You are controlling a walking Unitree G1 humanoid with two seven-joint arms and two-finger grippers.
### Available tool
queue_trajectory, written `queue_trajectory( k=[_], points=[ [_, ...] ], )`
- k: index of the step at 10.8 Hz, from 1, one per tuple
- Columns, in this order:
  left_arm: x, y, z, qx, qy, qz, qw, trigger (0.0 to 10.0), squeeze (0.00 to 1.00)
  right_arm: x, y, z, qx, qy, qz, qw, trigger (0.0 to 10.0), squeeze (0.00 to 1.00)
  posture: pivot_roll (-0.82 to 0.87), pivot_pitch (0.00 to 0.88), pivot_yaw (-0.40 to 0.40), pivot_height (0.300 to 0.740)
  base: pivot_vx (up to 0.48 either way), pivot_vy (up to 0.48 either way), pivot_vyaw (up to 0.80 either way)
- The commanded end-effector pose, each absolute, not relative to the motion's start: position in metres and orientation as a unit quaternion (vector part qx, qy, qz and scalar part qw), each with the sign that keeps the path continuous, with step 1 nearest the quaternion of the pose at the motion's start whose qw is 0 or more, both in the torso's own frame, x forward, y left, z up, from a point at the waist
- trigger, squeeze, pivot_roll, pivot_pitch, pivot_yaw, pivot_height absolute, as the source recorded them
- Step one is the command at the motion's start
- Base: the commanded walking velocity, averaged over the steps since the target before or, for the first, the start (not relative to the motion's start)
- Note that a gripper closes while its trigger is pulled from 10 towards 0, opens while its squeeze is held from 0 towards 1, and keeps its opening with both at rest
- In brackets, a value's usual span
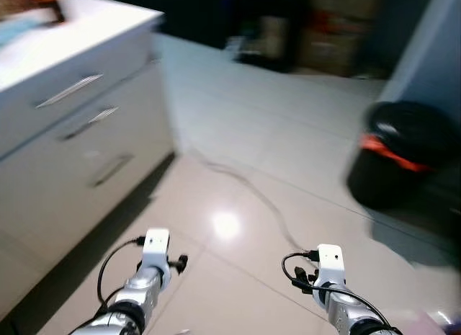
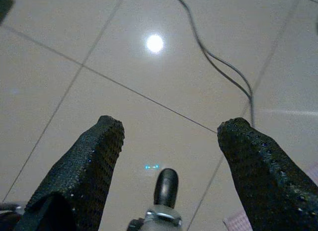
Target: Kitchen organization
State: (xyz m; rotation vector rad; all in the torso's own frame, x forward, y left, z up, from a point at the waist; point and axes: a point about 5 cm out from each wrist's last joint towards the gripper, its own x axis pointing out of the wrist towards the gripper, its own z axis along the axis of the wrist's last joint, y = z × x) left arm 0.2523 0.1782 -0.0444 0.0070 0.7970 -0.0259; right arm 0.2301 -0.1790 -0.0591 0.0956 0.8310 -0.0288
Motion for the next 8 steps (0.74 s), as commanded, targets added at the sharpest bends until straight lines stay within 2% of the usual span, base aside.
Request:
queue_trajectory(
  k=[1,3,5,8],
  points=[
    [0.255,0.176,-0.042,0.021,0.382,-0.032,0.923,10.0,0.00,0.231,-0.182,-0.058,0.057,0.398,-0.025,0.915,10.0,0.00,-0.05,0.000,0.036,0.740,0.000,0.000,0.80],
    [0.259,0.179,-0.039,0.028,0.382,-0.020,0.924,10.0,0.00,0.228,-0.182,-0.060,0.059,0.401,-0.028,0.914,10.0,0.00,-0.05,0.000,0.077,0.740,0.000,0.000,0.80],
    [0.265,0.183,-0.034,0.043,0.377,-0.028,0.925,10.0,0.00,0.228,-0.175,-0.061,0.068,0.401,-0.029,0.913,10.0,0.00,-0.05,0.000,0.081,0.740,0.000,0.000,0.80],
    [0.271,0.181,-0.030,0.008,0.368,-0.012,0.930,10.0,0.00,0.227,-0.168,-0.062,0.057,0.405,-0.011,0.912,10.0,0.00,-0.04,0.004,0.071,0.740,0.000,0.000,0.80]
  ],
)
